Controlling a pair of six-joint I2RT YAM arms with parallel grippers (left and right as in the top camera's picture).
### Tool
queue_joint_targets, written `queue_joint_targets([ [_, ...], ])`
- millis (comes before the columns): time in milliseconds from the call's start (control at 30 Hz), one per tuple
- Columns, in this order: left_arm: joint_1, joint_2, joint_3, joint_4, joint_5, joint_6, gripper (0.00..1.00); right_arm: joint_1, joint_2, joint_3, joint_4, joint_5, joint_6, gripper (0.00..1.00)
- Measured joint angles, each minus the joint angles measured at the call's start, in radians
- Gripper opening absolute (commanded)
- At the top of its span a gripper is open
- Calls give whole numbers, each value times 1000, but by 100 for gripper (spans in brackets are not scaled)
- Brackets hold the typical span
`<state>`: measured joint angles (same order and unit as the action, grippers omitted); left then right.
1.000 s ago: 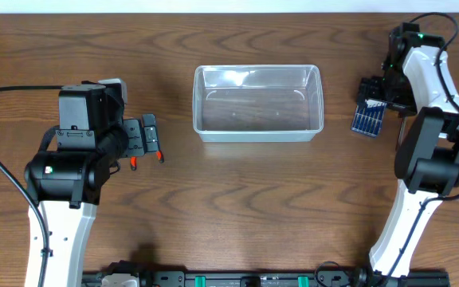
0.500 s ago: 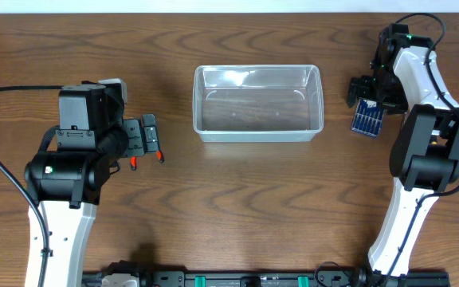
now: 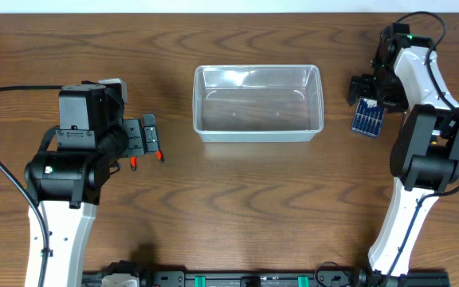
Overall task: Pack container
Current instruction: 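Move the right gripper over the blue screwdriver set case, then lower the right gripper and grasp the screwdriver set case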
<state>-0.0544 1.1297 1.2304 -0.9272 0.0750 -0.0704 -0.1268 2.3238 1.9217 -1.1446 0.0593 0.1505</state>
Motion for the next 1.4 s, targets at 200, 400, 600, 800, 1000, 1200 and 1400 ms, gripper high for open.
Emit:
queue_joint_targets([
  [200,0,0,0,0,-4,0,98,0,0,-1,24,0,-2,99],
  [400,0,0,0,0,-4,0,98,0,0,-21,43,0,-2,99],
  [600,0,0,0,0,-4,0,98,-3,0,-60,61,0,-2,99],
  [800,0,0,0,0,-4,0,98,-13,0,-89,79,-22,-3,99],
  [1000,0,0,0,0,-4,0,98,-23,-11,-116,127,-56,-16,99],
  [1200,0,0,0,0,-4,0,99,-23,-18,-128,137,-56,-22,99],
  [1400,0,0,0,0,-4,0,98,-24,-18,-129,135,-56,-26,92],
])
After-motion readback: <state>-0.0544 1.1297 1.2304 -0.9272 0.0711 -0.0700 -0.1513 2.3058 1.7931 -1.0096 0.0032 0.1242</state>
